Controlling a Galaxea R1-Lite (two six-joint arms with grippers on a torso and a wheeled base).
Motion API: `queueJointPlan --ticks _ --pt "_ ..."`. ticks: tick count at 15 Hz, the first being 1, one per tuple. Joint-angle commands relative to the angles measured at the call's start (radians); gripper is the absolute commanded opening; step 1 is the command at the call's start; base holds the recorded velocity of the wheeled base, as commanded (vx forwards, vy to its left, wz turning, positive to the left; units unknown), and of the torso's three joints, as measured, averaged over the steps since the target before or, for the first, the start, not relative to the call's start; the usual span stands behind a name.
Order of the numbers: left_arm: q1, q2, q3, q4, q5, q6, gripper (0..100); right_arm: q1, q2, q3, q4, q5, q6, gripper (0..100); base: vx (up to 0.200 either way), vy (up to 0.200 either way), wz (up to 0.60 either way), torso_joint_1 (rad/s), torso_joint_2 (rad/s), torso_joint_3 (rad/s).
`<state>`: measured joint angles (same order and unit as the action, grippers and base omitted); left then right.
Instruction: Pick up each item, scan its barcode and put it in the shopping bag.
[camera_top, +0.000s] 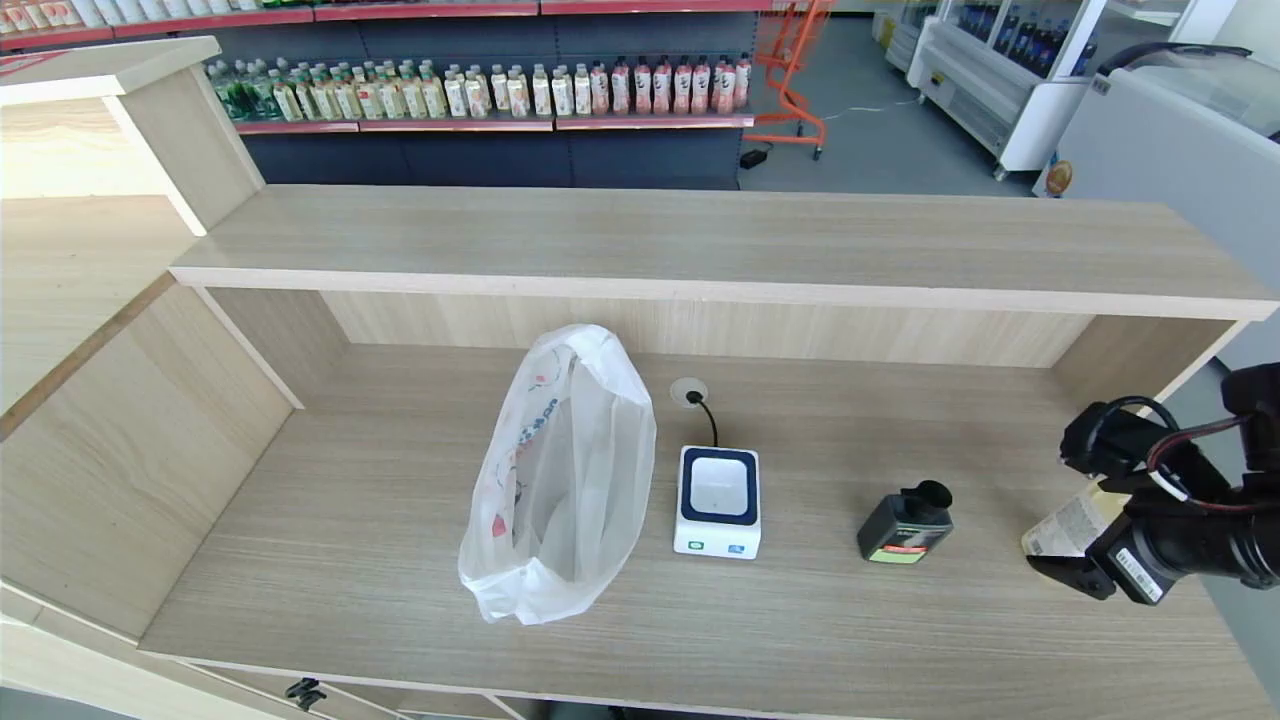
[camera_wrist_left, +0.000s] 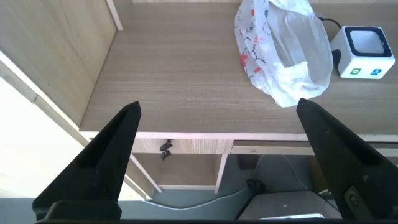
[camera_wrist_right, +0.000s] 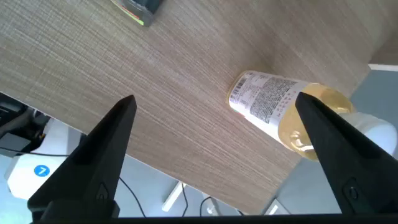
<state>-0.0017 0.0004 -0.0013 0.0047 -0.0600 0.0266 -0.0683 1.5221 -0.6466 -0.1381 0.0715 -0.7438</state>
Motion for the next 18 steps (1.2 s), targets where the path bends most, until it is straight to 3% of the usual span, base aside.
queueJointPlan --ticks 1,5,11,18 --pt "0.0 0.0 0.0 0.0 0.0 0.001 100 0.038 0.082 -0.001 -0.008 0.022 -0.005 100 0.0 0.0 0.0 0.0 0.0 0.0" --pt "0.0 0.0 0.0 0.0 0.0 0.001 100 0.093 0.194 0.002 -0.121 0.125 -0.029 100 0.0 0.0 0.0 0.0 0.0 0.0" --pt "0.0 0.0 0.0 0.0 0.0 0.001 100 0.14 0.336 -0.001 -0.291 0.136 -0.04 100 0.0 0.0 0.0 0.0 0.0 0.0" --pt "0.0 0.0 0.0 0.0 0.0 0.001 100 0.193 0.434 -0.007 -0.396 0.156 -0.039 100 0.0 0.0 0.0 0.0 0.0 0.0"
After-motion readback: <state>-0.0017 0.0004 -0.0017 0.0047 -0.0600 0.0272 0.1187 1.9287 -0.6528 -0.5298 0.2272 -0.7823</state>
